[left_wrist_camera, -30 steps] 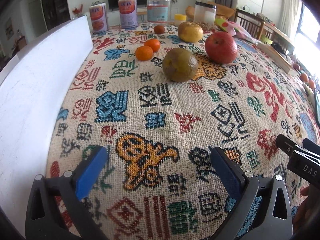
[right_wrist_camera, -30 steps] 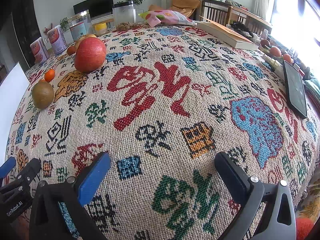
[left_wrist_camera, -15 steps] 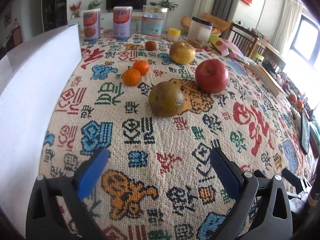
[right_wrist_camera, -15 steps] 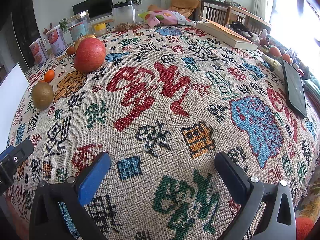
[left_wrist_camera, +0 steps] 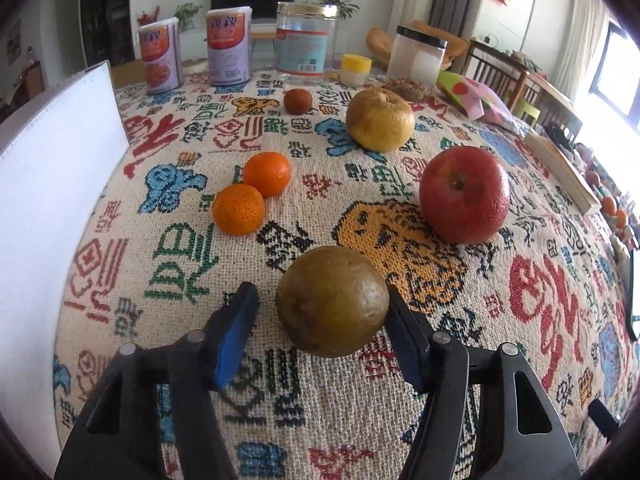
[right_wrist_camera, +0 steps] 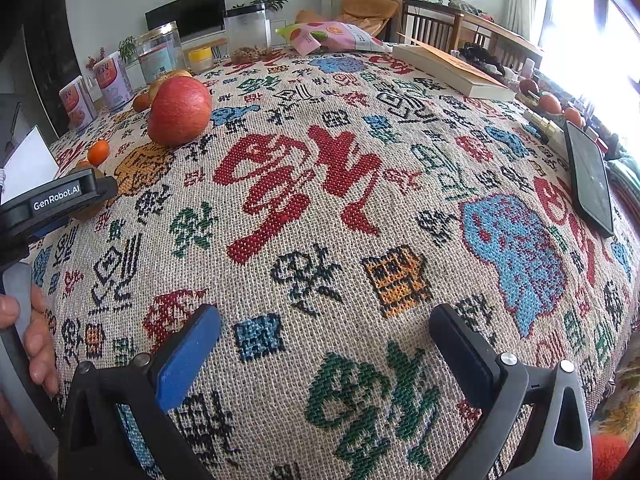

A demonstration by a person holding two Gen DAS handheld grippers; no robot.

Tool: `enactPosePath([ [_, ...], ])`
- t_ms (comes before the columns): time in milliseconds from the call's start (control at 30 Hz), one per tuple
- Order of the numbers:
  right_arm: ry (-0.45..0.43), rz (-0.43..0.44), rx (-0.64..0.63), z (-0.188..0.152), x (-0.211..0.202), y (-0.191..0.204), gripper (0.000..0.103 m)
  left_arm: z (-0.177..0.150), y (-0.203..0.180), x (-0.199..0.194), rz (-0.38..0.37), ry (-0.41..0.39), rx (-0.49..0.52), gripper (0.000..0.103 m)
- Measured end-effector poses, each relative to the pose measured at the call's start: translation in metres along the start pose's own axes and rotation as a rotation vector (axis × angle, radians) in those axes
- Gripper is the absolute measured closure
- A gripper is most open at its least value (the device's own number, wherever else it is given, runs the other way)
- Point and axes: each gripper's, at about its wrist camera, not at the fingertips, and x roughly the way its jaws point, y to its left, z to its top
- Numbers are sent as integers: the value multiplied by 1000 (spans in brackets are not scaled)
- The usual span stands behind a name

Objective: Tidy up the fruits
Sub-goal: 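Move the left tool to the brown round fruit and grasp it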

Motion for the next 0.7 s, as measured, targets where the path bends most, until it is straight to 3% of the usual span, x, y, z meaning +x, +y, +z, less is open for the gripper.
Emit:
enactPosePath([
  [33,0,0,0,0,0,0,0,0,0,-4,-3,-10,5,51],
  [167,0,0,0,0,0,0,0,-12,5,-24,2,-5,0,51],
  [367,0,0,0,0,0,0,0,-54,20,-70,28,34,15,51],
  [500,0,0,0,0,0,0,0,-76,28,-78,60,51,30,51],
  [600,0,1,-1,0,0,1,0,-86,33,-72,111,38,43,35],
  [667,1,4,-1,0,-1,1,0,-88,37,-68,152,32,29,8],
  [700,1,7,-1,0,-1,0,0,-87,40,-66,146,41,12,7],
])
